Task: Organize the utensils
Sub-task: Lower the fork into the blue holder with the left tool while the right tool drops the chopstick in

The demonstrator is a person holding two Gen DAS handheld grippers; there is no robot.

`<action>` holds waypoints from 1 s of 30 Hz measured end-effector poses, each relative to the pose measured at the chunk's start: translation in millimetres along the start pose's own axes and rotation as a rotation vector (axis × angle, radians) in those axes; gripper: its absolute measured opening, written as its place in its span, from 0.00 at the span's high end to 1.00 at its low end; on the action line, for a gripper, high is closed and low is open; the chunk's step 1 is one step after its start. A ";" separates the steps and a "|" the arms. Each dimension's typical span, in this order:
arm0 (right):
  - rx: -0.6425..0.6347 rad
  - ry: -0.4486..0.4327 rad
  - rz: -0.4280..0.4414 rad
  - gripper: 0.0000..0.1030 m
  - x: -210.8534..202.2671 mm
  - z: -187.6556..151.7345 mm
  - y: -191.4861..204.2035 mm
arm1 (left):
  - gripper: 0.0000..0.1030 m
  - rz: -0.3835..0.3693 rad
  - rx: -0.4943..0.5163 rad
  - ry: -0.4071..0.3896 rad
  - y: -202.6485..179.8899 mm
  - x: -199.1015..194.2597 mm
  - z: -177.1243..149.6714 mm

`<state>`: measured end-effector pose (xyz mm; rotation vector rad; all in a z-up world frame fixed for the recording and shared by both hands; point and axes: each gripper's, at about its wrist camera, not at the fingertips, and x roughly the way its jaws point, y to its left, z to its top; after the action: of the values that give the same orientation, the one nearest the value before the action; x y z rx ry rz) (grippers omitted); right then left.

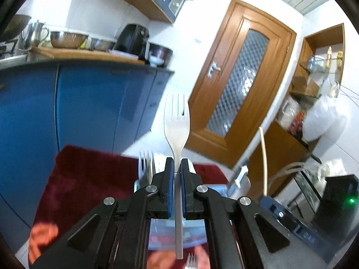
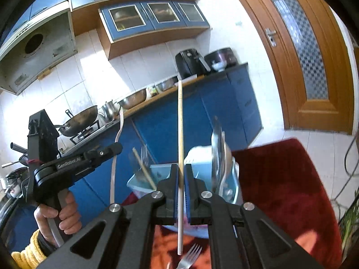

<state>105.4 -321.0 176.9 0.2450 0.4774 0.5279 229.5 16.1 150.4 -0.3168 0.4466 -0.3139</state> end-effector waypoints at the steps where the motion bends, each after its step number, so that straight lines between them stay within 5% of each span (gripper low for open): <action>1: -0.013 -0.013 -0.006 0.94 2.9 2.5 0.0 | 0.97 0.008 0.005 -0.019 0.7 5.3 2.7; 13: -0.142 -0.098 -0.054 0.94 48.4 3.3 -1.2 | 0.96 0.088 0.070 -0.140 10.1 47.2 -7.4; 30: -0.148 -0.065 -0.103 0.94 66.2 -21.1 -13.0 | 0.96 0.135 0.214 -0.258 -5.7 35.3 -43.7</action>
<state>150.6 -294.3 129.6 0.0950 0.3842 0.4510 238.1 -11.8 102.0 -0.1141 0.1771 -0.1833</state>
